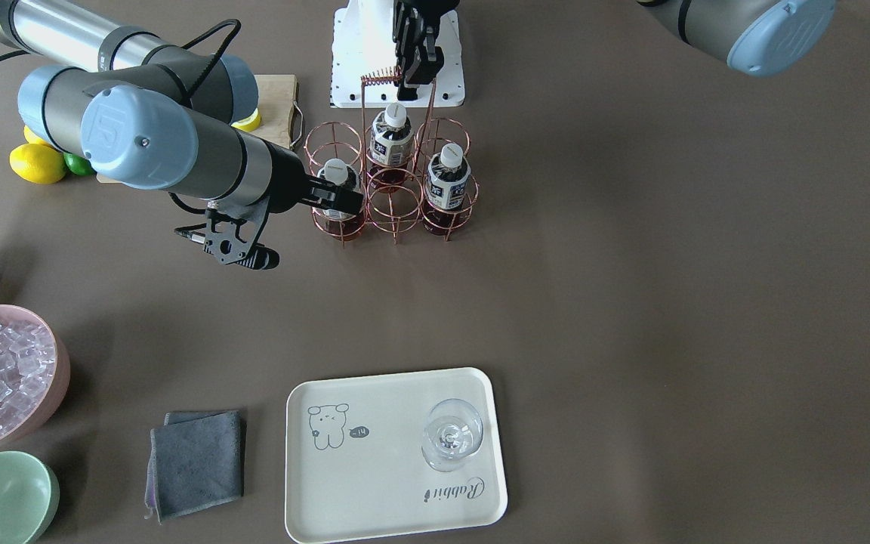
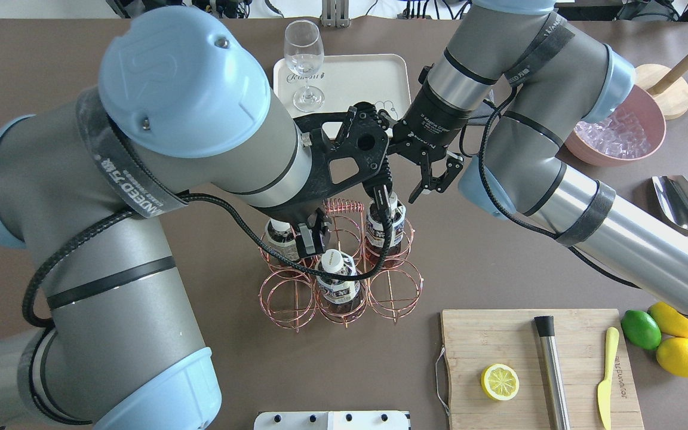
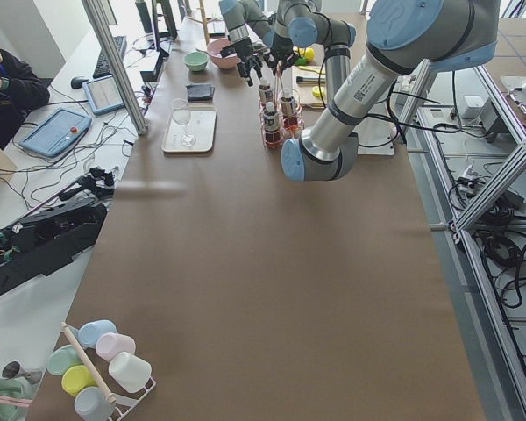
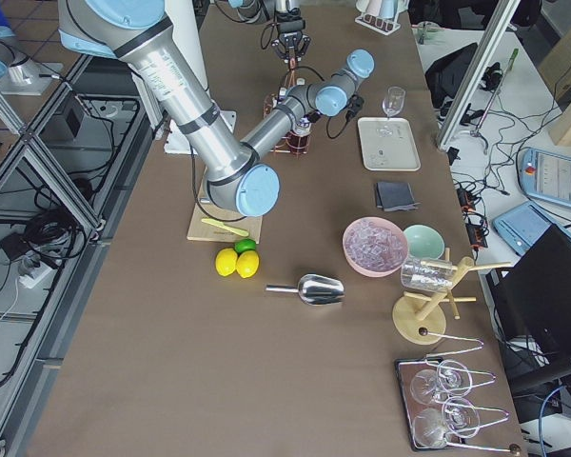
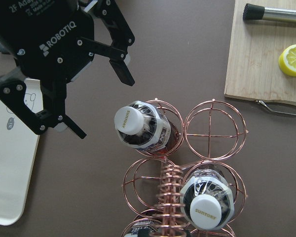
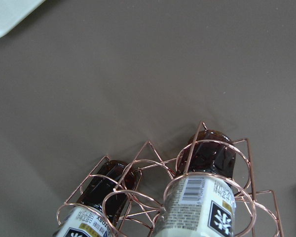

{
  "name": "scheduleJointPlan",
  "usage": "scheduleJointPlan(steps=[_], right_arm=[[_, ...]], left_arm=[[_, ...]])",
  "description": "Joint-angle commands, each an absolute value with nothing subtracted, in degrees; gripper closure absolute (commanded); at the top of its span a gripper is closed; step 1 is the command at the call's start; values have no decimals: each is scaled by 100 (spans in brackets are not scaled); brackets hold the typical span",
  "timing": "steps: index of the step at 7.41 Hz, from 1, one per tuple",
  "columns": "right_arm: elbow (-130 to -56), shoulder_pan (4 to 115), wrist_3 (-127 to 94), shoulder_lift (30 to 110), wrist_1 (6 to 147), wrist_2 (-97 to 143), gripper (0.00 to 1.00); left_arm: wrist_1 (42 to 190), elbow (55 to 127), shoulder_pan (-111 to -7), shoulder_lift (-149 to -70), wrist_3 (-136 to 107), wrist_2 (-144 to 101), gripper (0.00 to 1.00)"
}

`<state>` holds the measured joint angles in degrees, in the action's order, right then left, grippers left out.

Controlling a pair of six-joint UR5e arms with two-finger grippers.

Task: Take tea from basket to plate

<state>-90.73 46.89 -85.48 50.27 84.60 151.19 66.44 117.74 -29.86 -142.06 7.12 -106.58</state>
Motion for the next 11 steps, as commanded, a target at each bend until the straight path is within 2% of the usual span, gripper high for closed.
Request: scheduleJointPlan(steps=[1, 4, 6, 7, 8, 9, 10, 11], right_arm=[[-9158, 4623, -8534, 5071, 8455, 15231, 34], [-9167, 4553, -8534, 5071, 8455, 15275, 34], [-9237, 4544, -8543, 5088, 8481, 15328, 27], [-9263, 4544, -8543, 5089, 8481, 15319, 28], [-9255, 4492, -8543, 5071, 8481, 15311, 36], [-9264, 4483, -8543, 5071, 8473, 15311, 49], [-9281, 4482, -8543, 5071, 8473, 15319, 67], [-9333, 4491, -8543, 5089, 8481, 15328, 89]], left_arm=[[6653, 11760, -2988, -14212, 712, -10661, 100], [6697, 11760, -3041, -14203, 729, -10679, 100], [6688, 11760, -3059, -14212, 738, -10687, 100], [6697, 11760, -3059, -14203, 738, -10687, 100], [6697, 11768, -3067, -14203, 747, -10688, 100], [6697, 11769, -3059, -14203, 747, -10688, 100], [6697, 11760, -3059, -14203, 747, -10688, 100], [6706, 11760, -3059, -14203, 747, -10679, 100]])
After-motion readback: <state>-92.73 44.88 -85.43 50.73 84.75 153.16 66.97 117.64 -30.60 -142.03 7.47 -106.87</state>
